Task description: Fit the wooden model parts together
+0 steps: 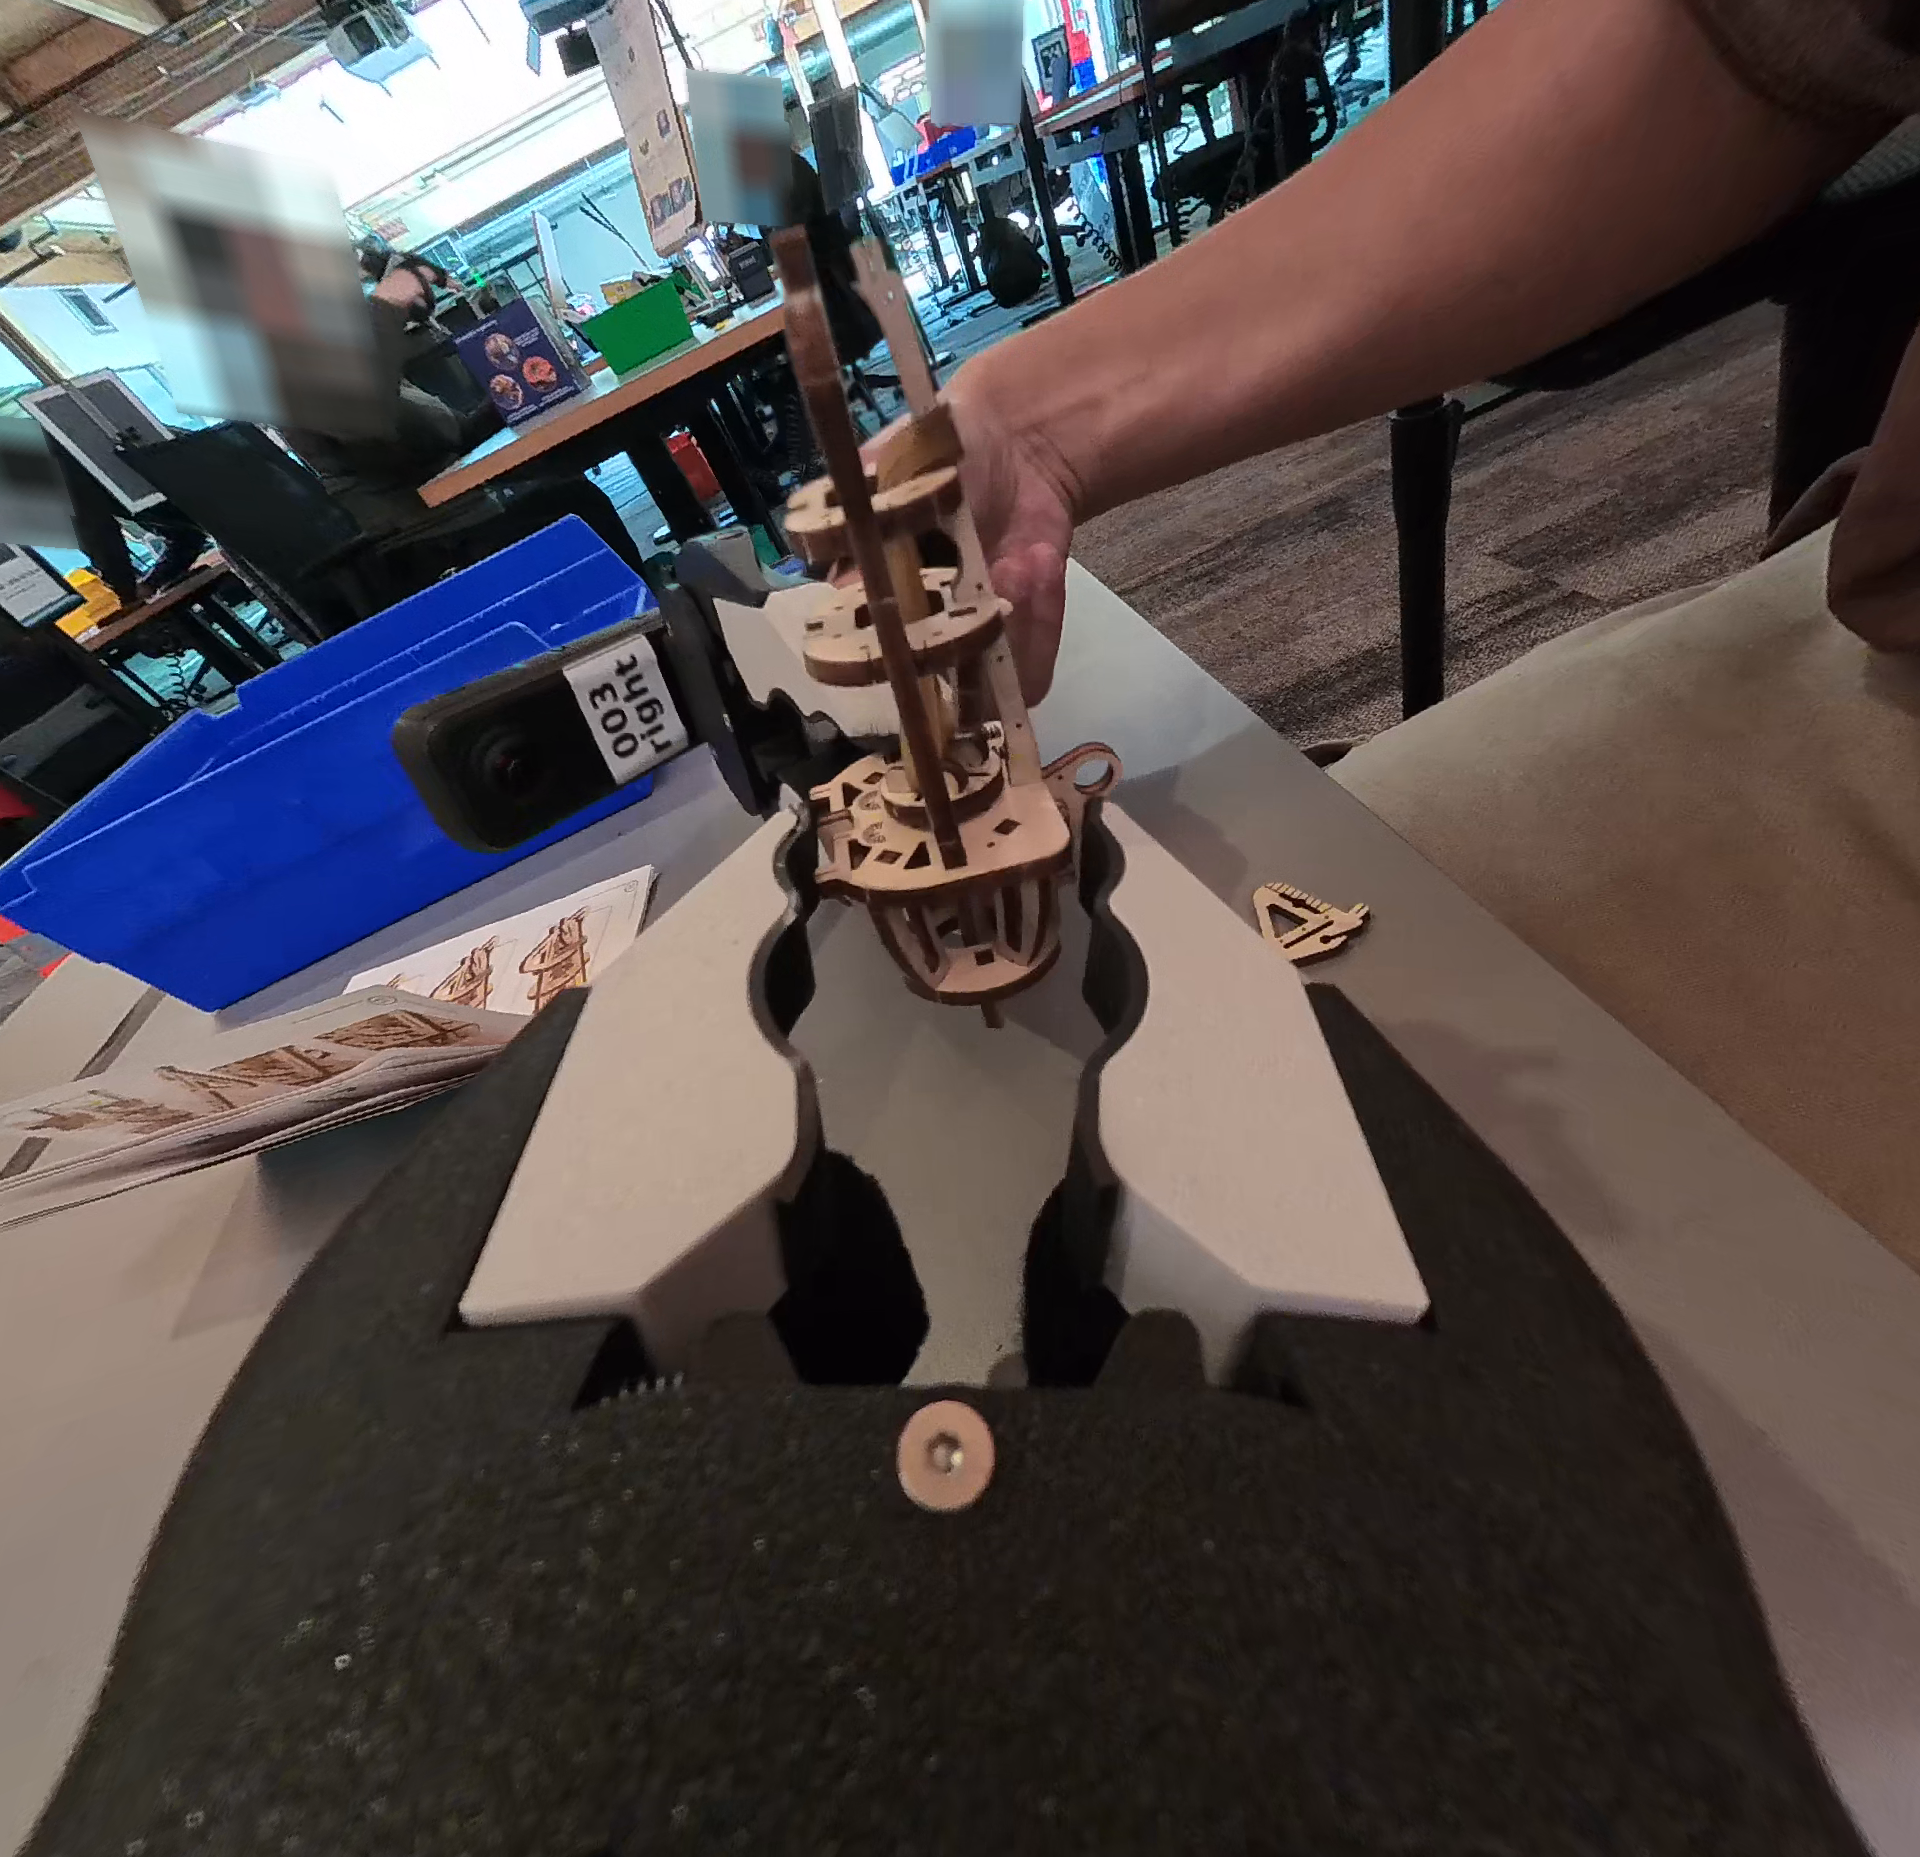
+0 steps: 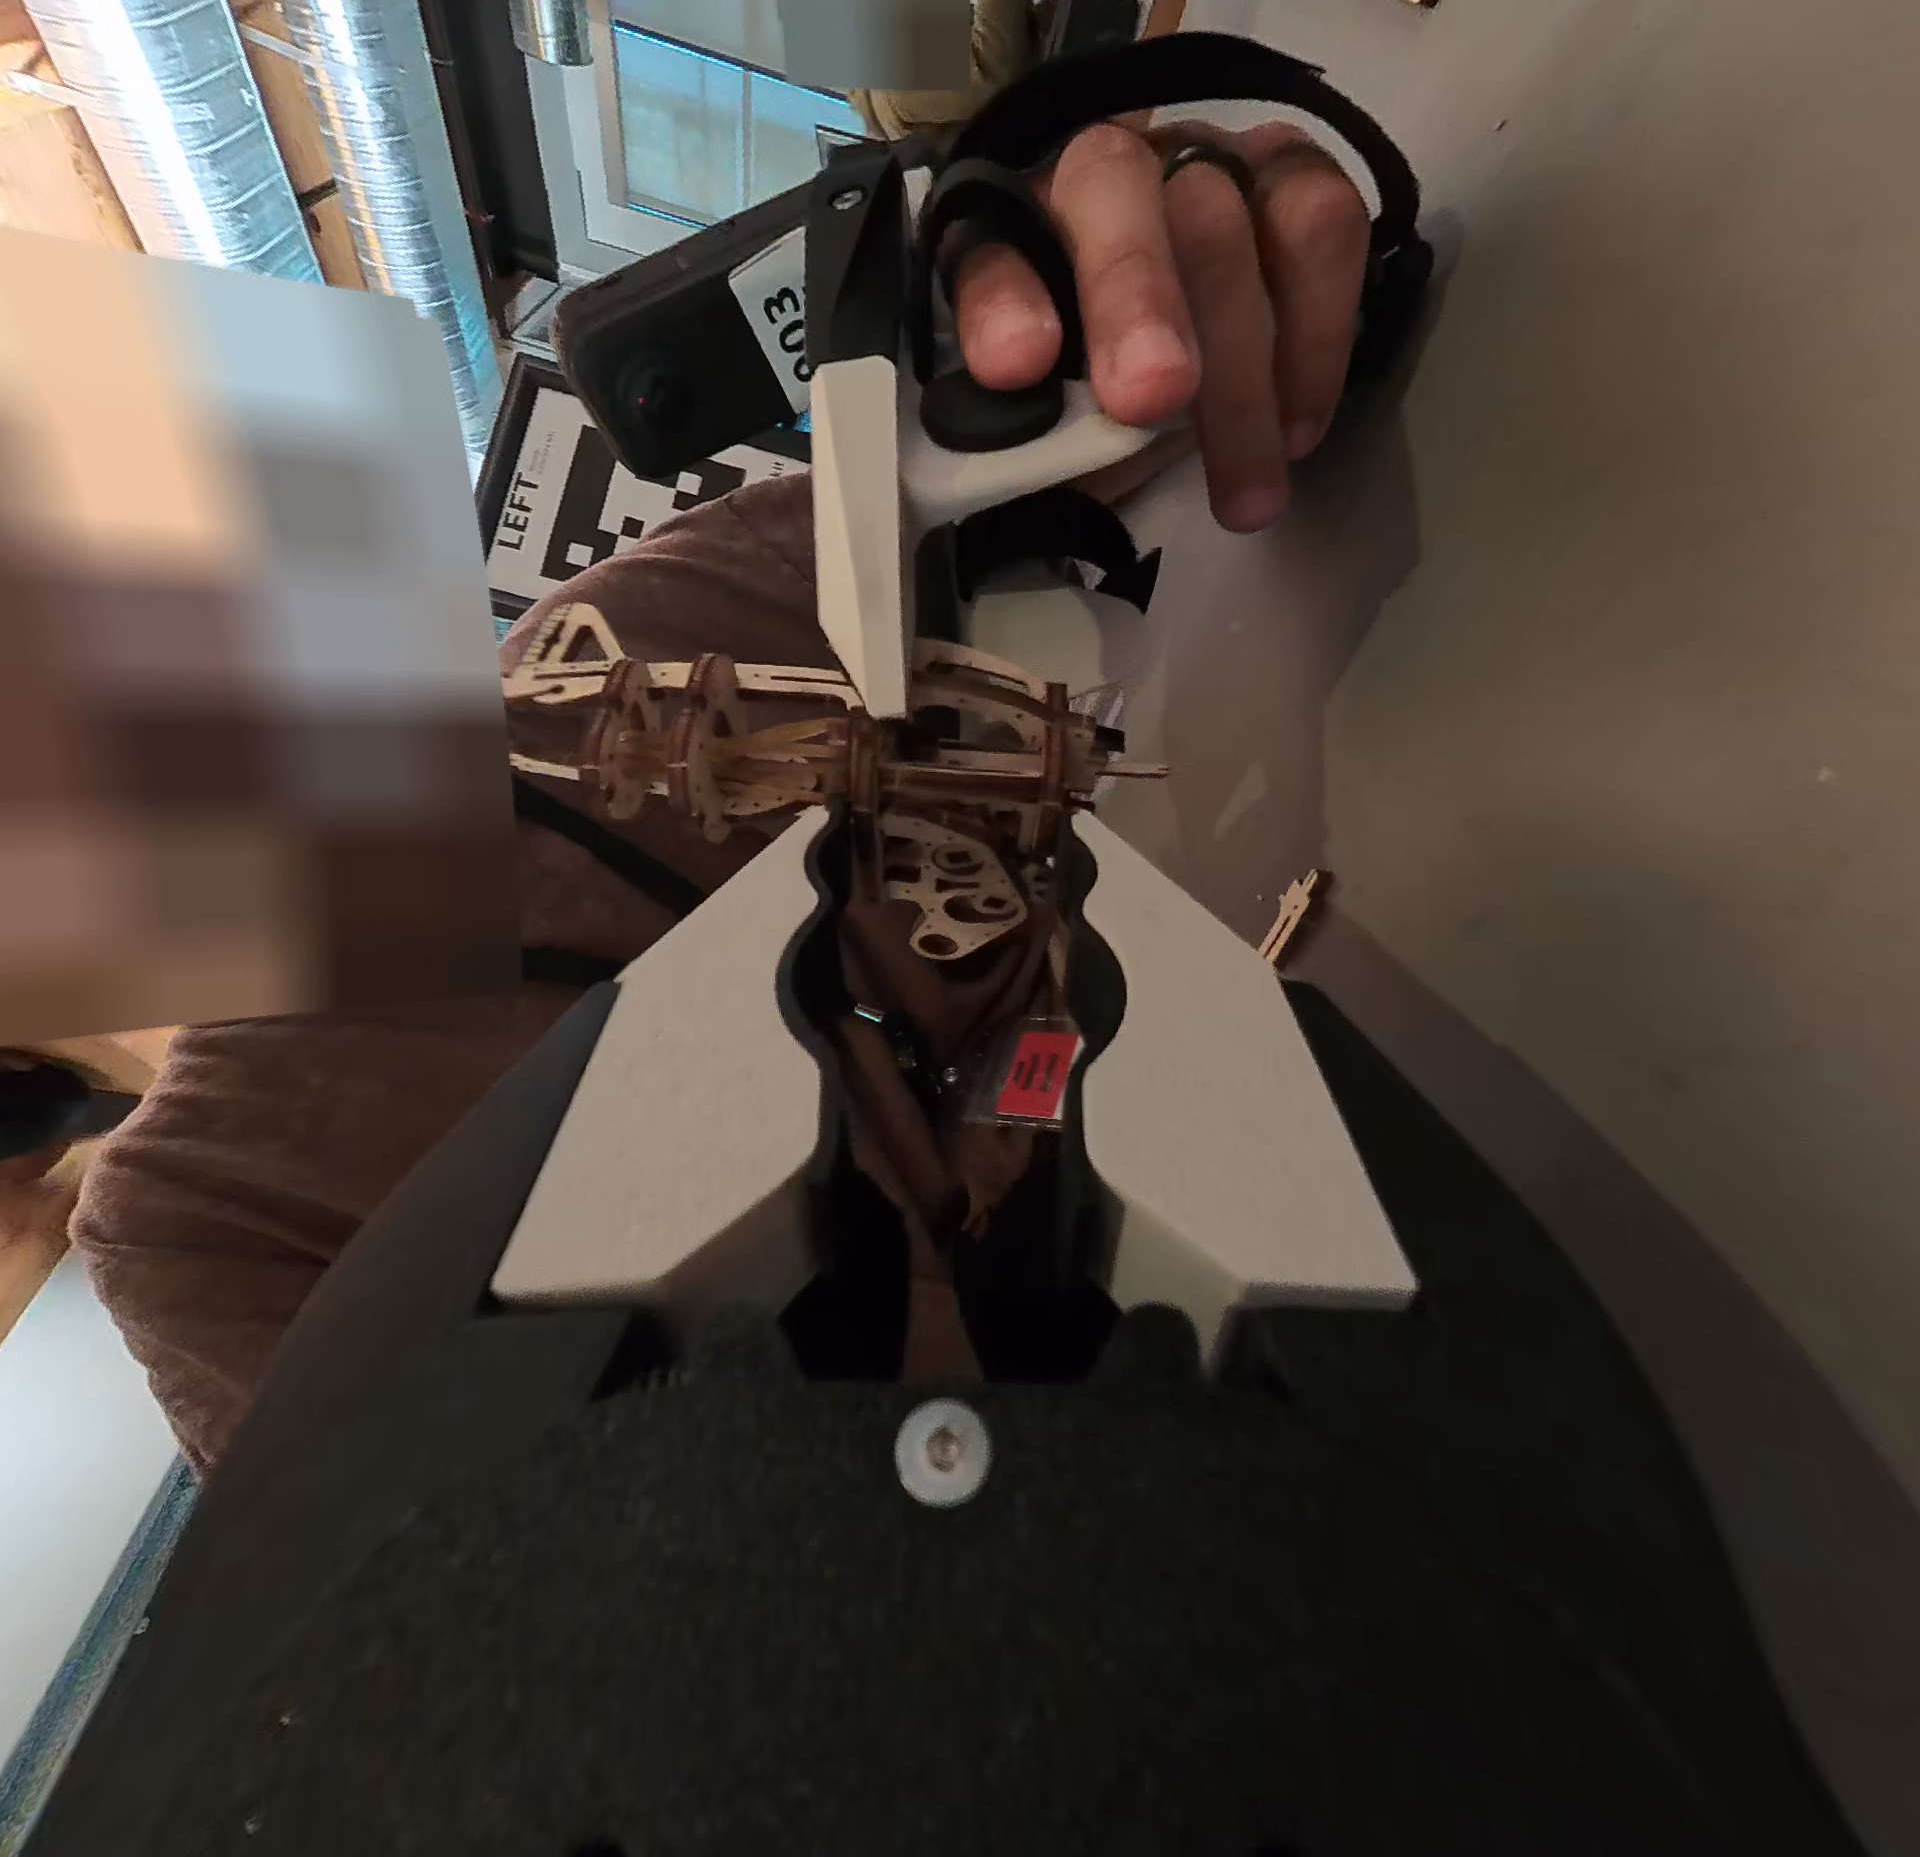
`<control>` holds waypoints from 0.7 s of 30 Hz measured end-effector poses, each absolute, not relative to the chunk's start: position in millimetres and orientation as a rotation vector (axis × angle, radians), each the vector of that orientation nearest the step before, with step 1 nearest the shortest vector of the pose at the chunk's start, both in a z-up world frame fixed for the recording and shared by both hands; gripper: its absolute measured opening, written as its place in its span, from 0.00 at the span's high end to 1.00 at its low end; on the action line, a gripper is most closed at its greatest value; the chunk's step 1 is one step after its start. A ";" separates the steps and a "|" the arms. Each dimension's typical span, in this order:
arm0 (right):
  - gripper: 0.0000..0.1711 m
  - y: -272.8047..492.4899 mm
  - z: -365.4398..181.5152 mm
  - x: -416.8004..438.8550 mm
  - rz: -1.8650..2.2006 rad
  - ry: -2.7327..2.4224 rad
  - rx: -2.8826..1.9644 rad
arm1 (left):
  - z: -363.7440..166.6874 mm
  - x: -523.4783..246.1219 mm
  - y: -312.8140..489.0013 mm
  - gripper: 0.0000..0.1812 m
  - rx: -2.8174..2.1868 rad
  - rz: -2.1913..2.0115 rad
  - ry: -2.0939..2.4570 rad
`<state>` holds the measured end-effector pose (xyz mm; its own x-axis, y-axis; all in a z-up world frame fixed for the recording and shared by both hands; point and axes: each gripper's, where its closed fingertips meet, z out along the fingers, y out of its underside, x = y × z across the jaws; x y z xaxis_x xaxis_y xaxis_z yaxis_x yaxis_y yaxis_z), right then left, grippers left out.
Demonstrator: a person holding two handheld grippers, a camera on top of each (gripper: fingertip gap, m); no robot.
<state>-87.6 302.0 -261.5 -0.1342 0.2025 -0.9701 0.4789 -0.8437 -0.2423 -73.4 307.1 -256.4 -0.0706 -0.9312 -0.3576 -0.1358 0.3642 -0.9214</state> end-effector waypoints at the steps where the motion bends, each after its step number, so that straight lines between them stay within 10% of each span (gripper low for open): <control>1: 0.78 301.3 -261.2 -87.2 -2.092 0.770 1.915 | -256.1 -73.7 306.8 0.74 -1.008 -0.889 1.501; 21: 0.78 299.0 -262.4 -88.3 -2.049 0.780 1.955 | -260.9 -71.6 307.2 0.74 -0.987 -0.821 1.522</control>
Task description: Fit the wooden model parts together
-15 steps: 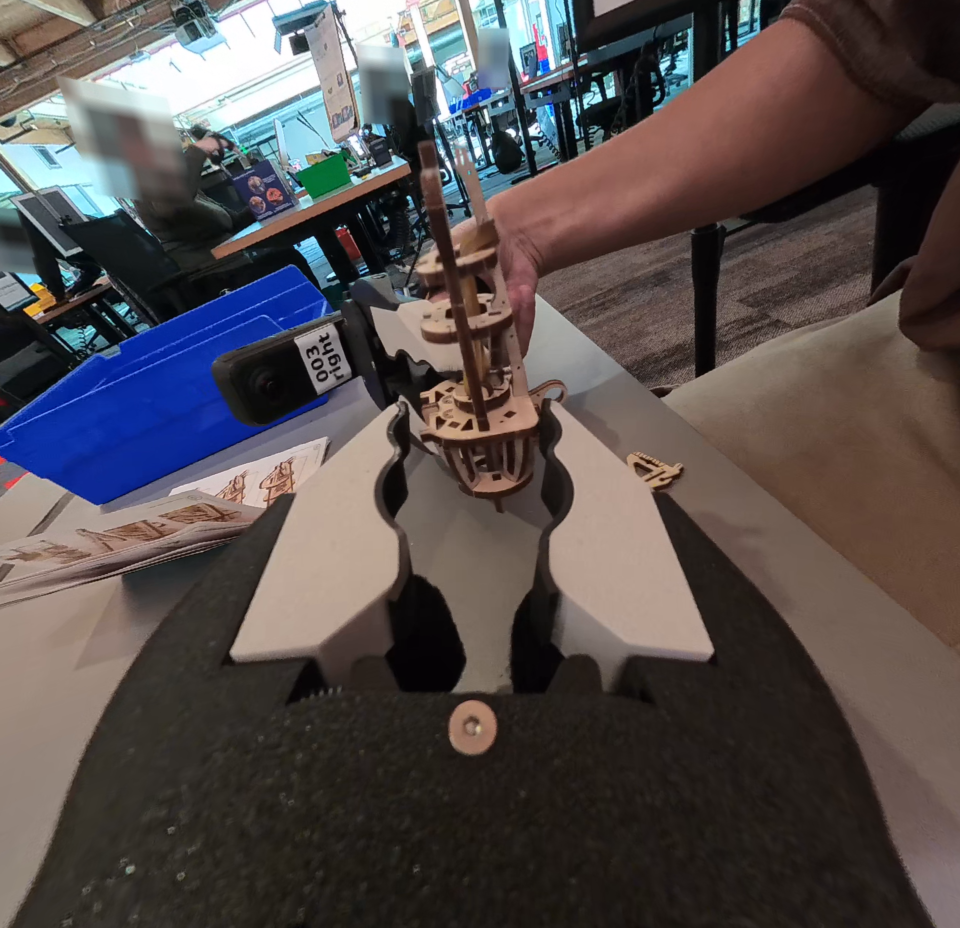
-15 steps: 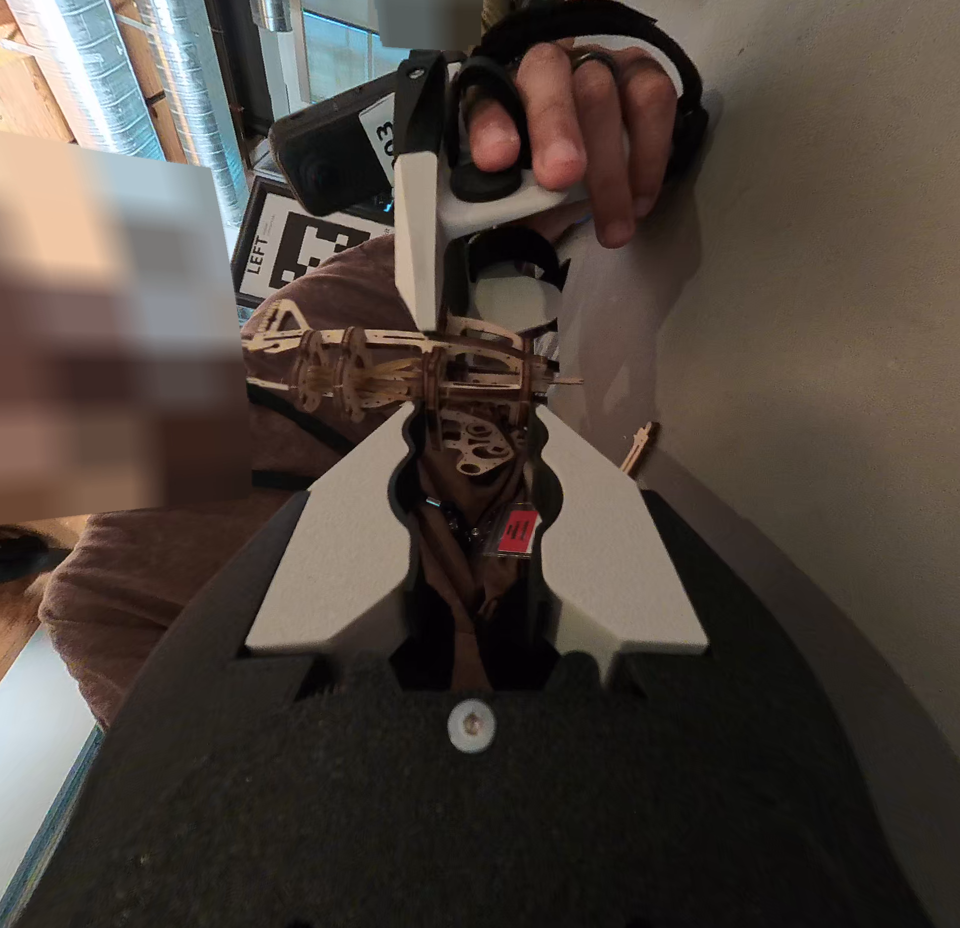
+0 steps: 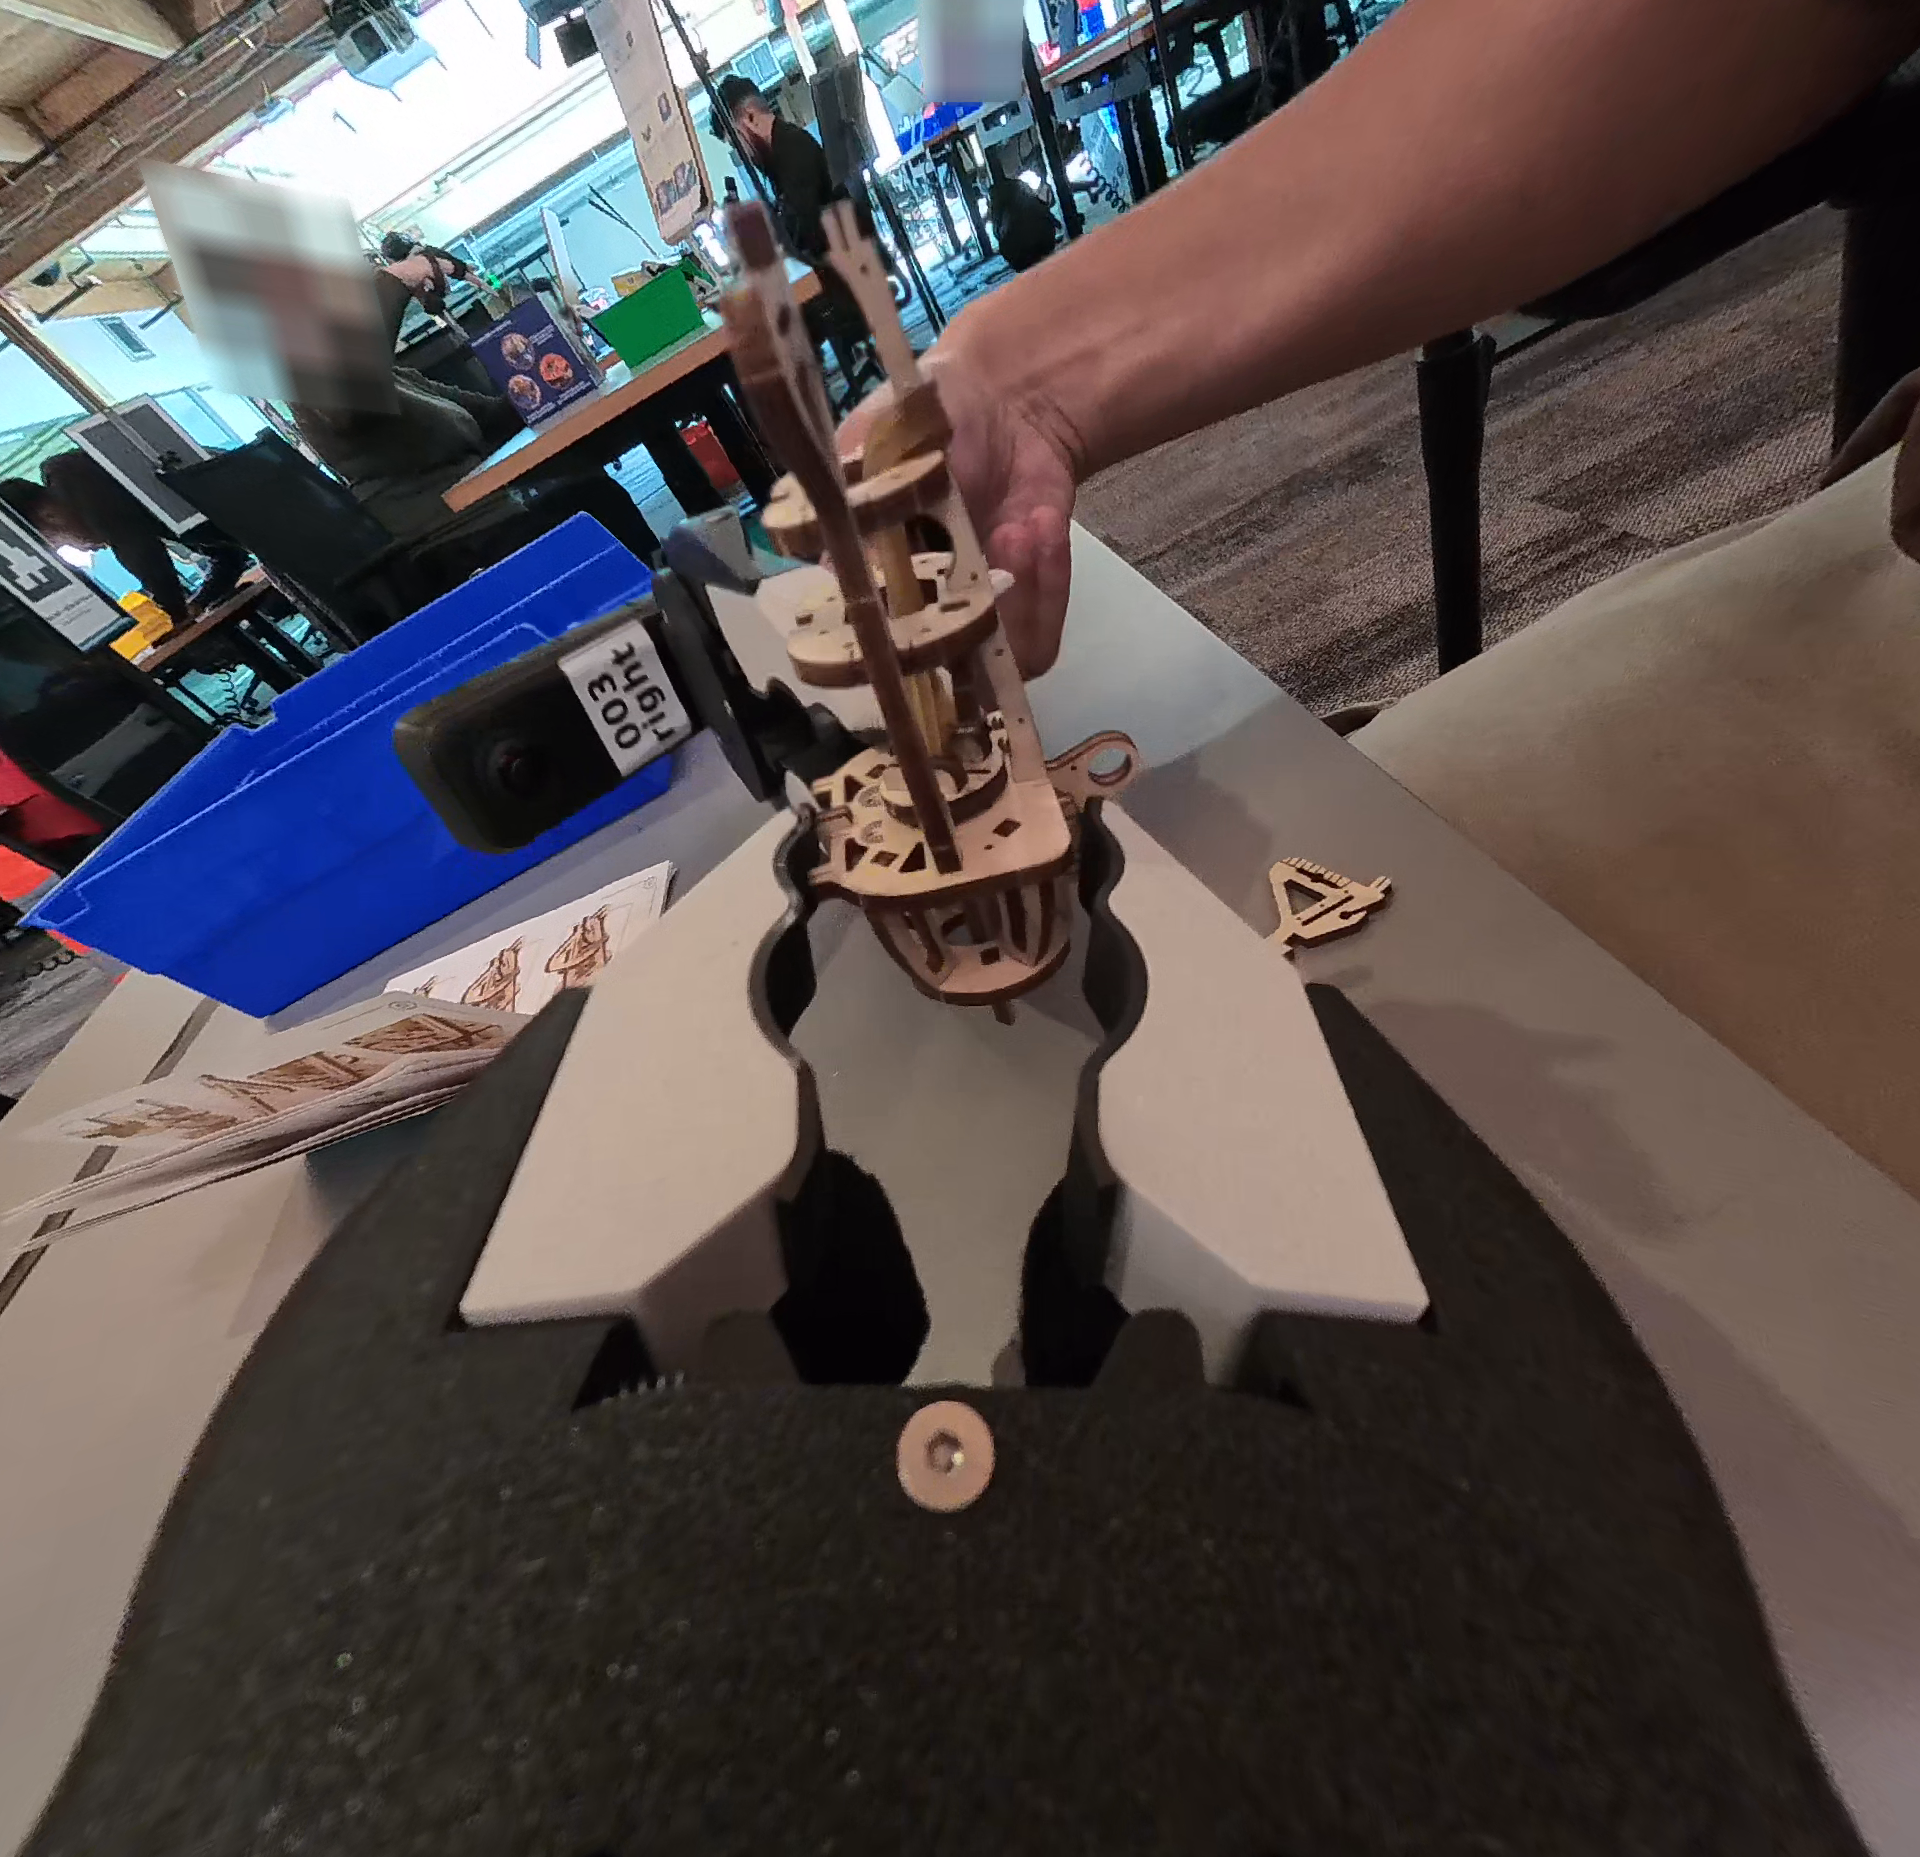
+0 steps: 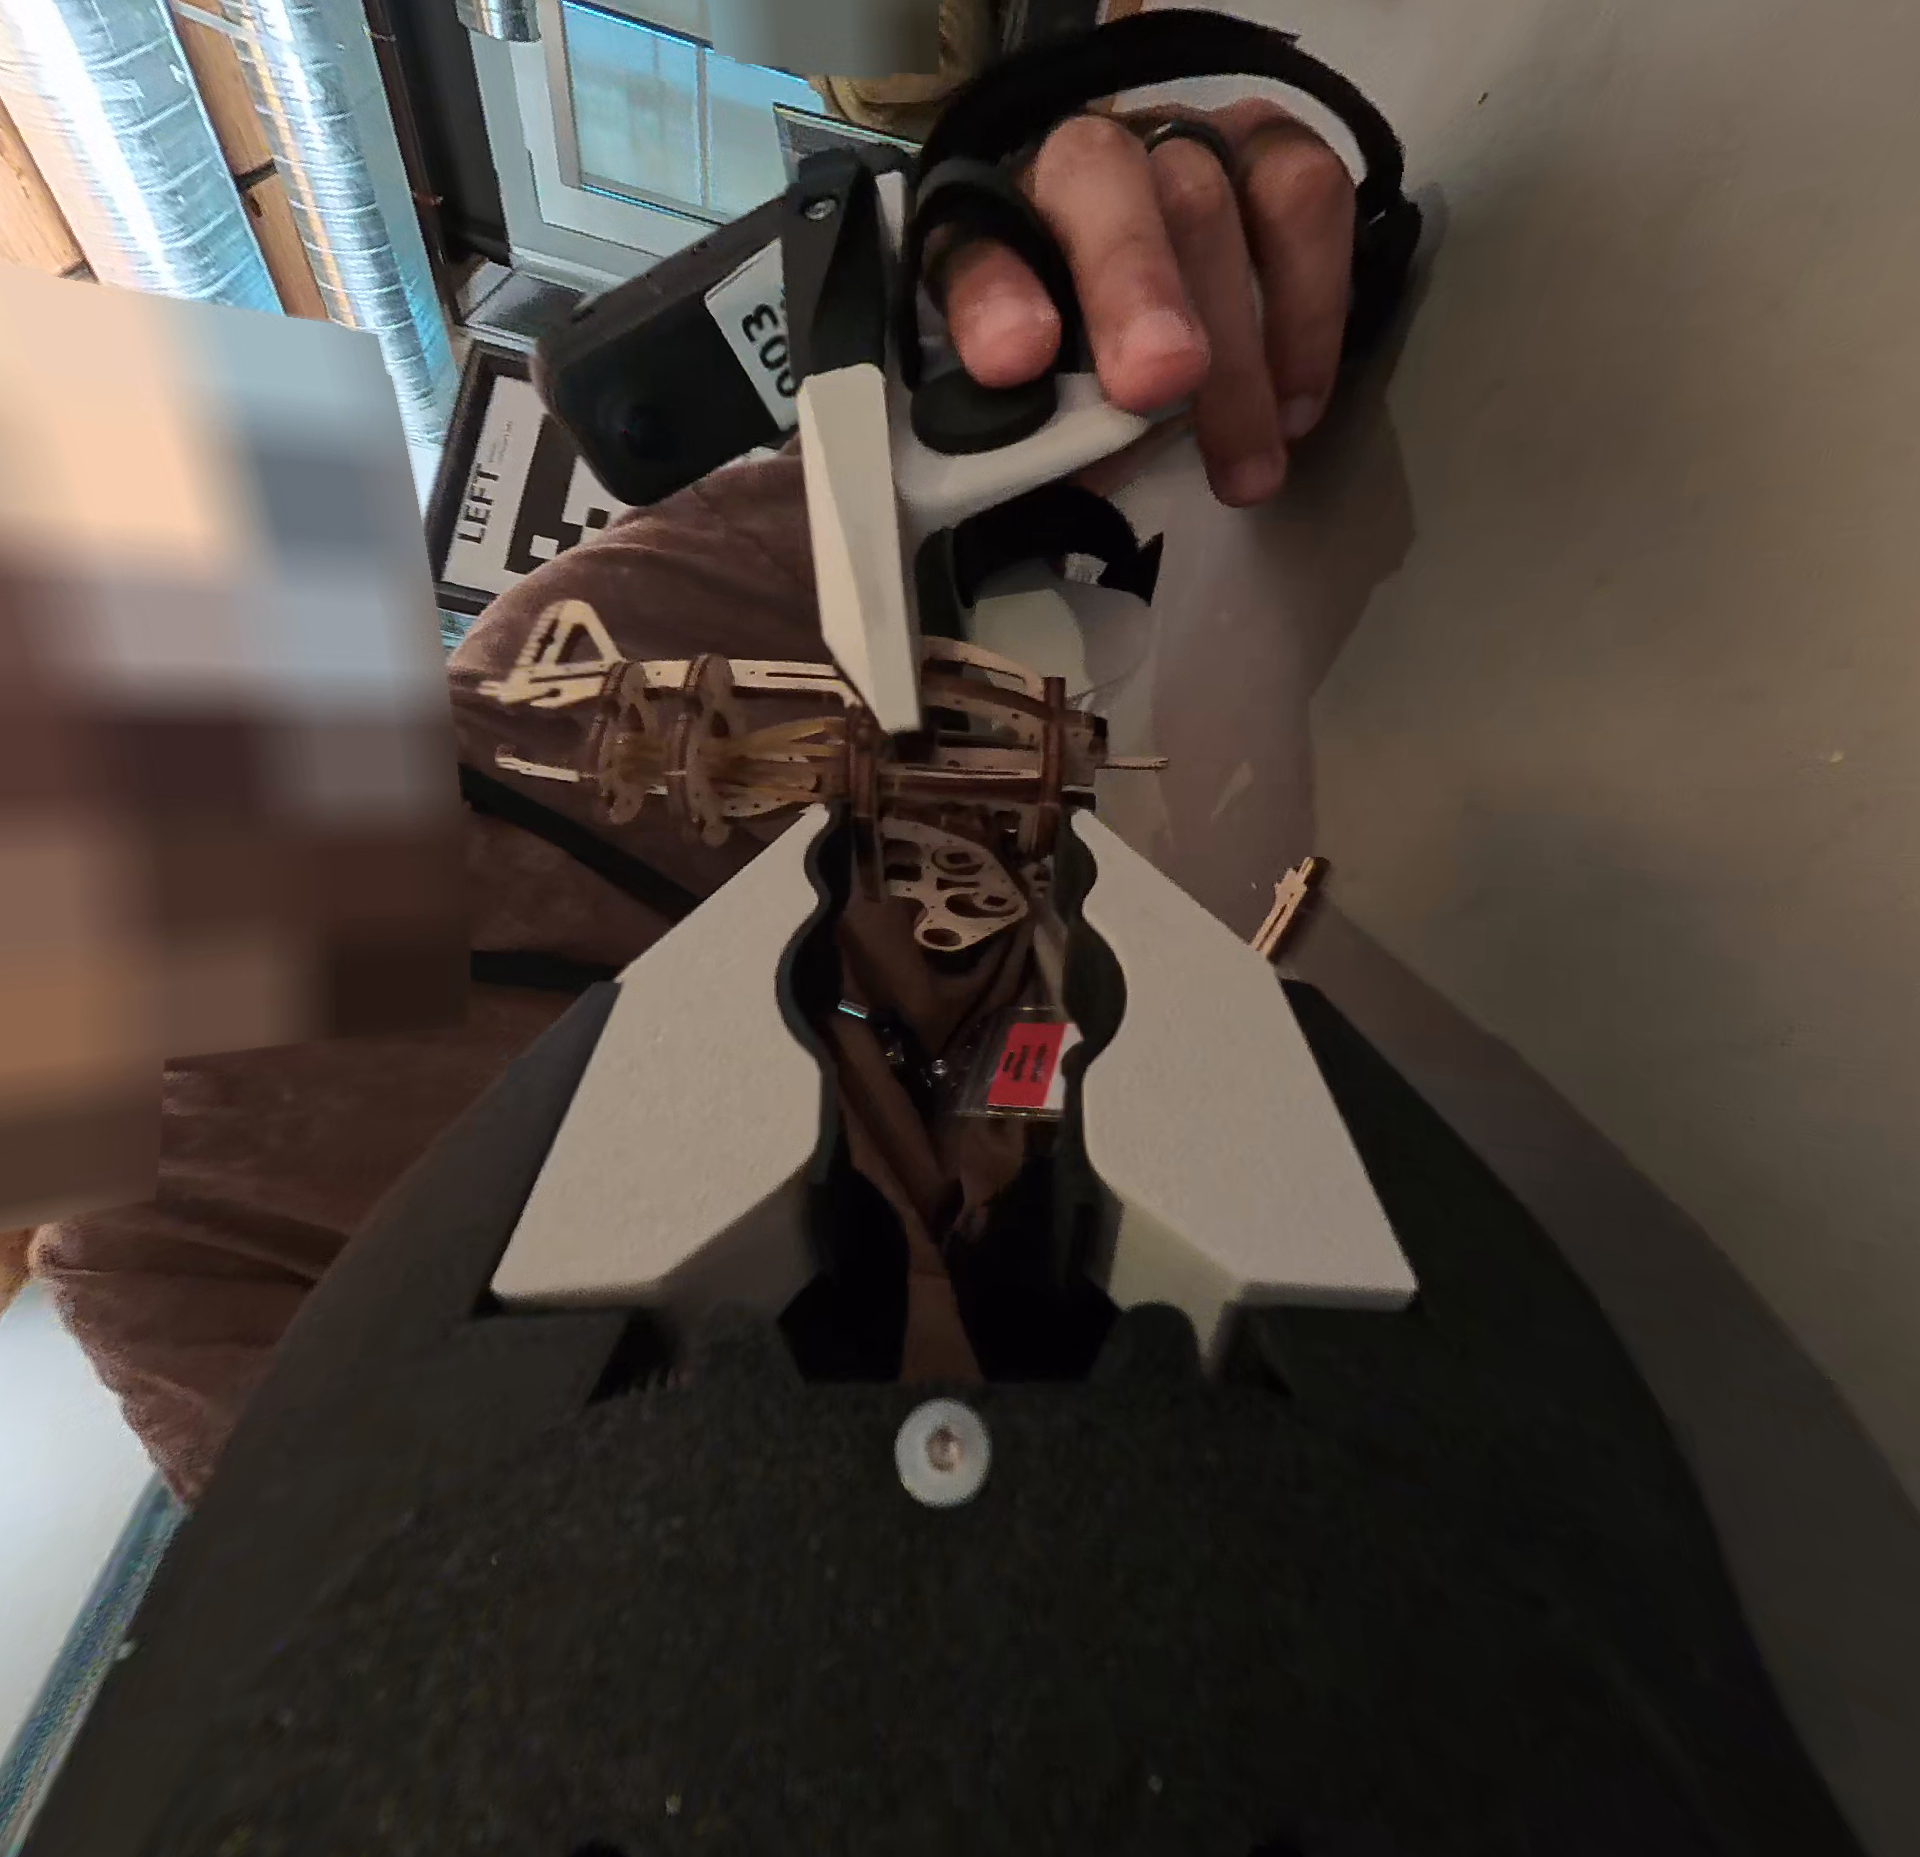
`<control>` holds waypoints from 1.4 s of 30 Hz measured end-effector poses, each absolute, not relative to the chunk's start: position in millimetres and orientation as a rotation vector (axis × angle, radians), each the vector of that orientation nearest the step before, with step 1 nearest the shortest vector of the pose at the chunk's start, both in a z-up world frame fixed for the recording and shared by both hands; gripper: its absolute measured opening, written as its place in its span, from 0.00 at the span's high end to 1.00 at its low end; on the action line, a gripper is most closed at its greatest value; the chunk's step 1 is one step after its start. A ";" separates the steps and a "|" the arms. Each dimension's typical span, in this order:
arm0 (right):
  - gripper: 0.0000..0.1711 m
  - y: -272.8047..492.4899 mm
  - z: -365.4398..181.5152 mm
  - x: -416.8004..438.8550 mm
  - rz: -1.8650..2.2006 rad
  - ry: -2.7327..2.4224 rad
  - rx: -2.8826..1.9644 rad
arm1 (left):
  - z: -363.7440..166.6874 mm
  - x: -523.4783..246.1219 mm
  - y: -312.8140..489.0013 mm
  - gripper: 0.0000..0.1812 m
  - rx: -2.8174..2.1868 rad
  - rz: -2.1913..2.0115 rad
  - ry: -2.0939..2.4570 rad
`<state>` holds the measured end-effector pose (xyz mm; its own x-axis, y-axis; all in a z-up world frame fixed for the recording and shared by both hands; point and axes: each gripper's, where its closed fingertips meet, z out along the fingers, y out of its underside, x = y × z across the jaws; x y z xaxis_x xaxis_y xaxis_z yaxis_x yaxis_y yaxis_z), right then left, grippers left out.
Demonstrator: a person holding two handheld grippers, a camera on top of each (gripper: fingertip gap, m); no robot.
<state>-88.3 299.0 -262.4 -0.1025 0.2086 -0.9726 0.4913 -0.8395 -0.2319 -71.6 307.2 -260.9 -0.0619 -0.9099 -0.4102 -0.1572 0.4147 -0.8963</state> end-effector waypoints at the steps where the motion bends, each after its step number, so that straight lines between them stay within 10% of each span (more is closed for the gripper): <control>1: 0.78 298.8 -262.7 -88.1 -2.041 0.796 1.971 | -261.3 -71.5 306.9 0.74 -0.987 -0.818 1.525; 14: 0.71 322.6 -229.3 -76.9 -2.142 1.150 2.427 | -223.2 -85.9 327.6 0.75 -0.820 -0.528 1.336; 20: 0.69 294.4 -253.4 -63.7 -1.585 1.627 3.049 | -223.5 -97.1 351.8 0.75 -0.833 -0.397 1.294; 42: 0.90 248.4 -339.5 -70.4 -1.055 2.633 2.523 | -248.1 -115.0 365.8 0.75 -0.881 -0.418 1.403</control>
